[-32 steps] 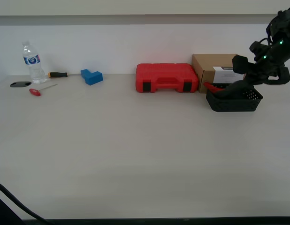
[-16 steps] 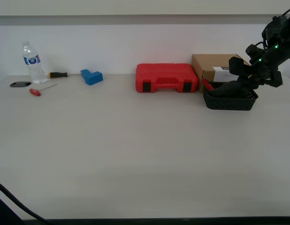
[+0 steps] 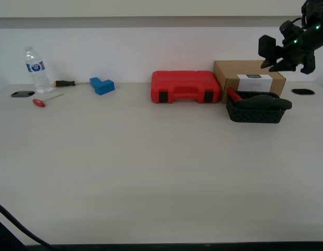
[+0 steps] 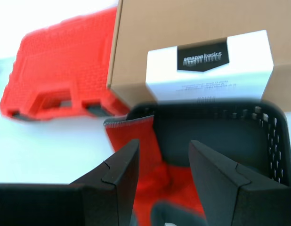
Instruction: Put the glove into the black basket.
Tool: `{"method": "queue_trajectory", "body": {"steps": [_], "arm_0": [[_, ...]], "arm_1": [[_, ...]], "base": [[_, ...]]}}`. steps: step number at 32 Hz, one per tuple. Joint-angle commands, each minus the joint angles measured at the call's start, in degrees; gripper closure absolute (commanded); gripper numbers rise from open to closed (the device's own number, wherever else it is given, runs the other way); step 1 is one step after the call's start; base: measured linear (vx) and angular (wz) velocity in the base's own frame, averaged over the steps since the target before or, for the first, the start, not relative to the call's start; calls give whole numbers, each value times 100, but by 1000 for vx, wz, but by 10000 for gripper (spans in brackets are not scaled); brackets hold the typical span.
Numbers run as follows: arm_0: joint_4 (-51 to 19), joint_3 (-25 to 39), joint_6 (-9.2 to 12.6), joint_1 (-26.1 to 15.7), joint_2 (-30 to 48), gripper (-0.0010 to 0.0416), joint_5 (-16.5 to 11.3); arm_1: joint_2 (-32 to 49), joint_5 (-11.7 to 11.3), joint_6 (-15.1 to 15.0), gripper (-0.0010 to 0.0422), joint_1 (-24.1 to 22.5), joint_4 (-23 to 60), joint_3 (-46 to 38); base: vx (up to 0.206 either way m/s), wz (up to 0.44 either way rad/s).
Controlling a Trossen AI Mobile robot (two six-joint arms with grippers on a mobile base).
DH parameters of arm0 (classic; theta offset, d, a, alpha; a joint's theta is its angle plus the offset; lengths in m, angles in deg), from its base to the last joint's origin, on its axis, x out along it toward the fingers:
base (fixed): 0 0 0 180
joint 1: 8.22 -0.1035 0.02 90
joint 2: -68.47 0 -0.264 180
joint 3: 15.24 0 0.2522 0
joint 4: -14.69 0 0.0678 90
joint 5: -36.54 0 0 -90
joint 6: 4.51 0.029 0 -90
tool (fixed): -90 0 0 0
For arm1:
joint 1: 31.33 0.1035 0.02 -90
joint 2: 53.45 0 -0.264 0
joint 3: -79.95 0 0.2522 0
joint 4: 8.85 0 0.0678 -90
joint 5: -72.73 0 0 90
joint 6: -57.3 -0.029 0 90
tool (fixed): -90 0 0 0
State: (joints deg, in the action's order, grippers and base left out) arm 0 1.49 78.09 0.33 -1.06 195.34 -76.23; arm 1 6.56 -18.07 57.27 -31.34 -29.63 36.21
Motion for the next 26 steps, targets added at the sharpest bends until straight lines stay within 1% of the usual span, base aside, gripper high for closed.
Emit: {"method": "queue_trajectory", "body": {"steps": [1,26], "arm_0": [[125,42,11,-9,-103,262,-96],[116,31,11,-9,-120,258,-96]], "arm_1": [[2,-2,0,412,-2,-24,-2],[2,-2,0,412,-2,-26,-2]], "base": [[0,0],[0,0]]}}
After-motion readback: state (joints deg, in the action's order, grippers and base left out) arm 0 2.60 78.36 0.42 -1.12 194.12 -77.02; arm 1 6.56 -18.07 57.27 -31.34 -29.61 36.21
